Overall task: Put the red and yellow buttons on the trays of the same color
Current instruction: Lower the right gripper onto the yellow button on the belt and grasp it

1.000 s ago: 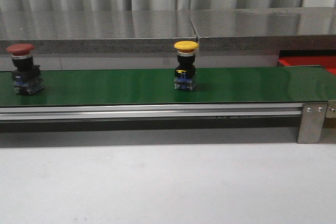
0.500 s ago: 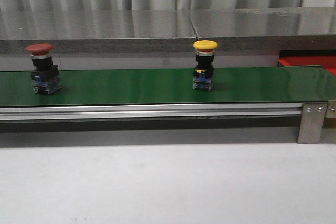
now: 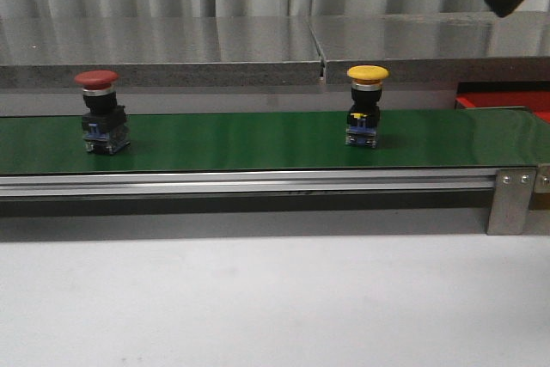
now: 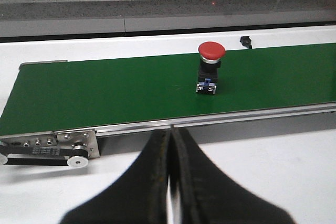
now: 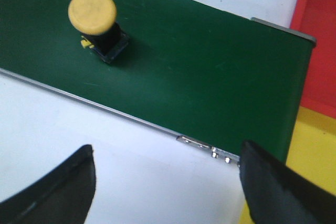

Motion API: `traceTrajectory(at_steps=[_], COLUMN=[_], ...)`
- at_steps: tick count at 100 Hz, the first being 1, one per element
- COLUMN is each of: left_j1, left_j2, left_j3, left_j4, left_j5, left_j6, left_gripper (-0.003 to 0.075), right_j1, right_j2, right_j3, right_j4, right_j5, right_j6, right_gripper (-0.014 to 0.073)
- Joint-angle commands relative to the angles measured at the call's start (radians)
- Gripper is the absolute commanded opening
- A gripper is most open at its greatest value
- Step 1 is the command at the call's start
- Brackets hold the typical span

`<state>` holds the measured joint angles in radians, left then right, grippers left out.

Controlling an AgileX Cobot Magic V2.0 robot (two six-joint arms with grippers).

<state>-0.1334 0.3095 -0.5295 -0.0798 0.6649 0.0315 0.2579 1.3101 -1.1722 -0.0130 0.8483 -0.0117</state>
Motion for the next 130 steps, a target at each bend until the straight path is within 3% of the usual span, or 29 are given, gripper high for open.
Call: traceTrajectory(at_steps=[1, 39, 78, 87, 104, 130], left_j1=[-0.007, -0.007, -0.007, -0.007, -0.007, -0.007], left_j2=[0.009, 0.009, 0.009, 0.009, 0.009, 0.009], left_j3=[-0.027, -0.027, -0.027, -0.027, -0.027, -0.027], left_j4=[-0.014, -0.014, -0.014, -0.014, -0.014, -0.014], left_j5=[-0.067, -0.067, -0.067, -0.067, -0.067, -0.067], left_j6=[-0.009, -0.009, -0.009, -0.009, -0.009, -0.009], left_gripper=[-0.0019, -0.0019, -0.0019, -0.0019, -0.0019, -0.0019], right_j1=[0.013, 0.018, 0.014, 0.005, -0.012, -0.016], right_j2=[0.045, 0.336, 0.504, 0.521, 0.523, 0.487], right_j3=[-0.097, -0.387, -0.461, -0.461, -0.461, -0.457], right_j4=[0.002, 0.094, 0.074, 0.064, 0.064, 0.062], right_j5=[-0.004, 0.178, 0.125, 0.120, 0.121, 0.135], right_j6=[-0.014, -0.088, -0.089, -0.088, -0.088, -0.087], right_gripper=[0.0592, 0.0592, 0.0588, 0.0515, 0.0271, 0.0246])
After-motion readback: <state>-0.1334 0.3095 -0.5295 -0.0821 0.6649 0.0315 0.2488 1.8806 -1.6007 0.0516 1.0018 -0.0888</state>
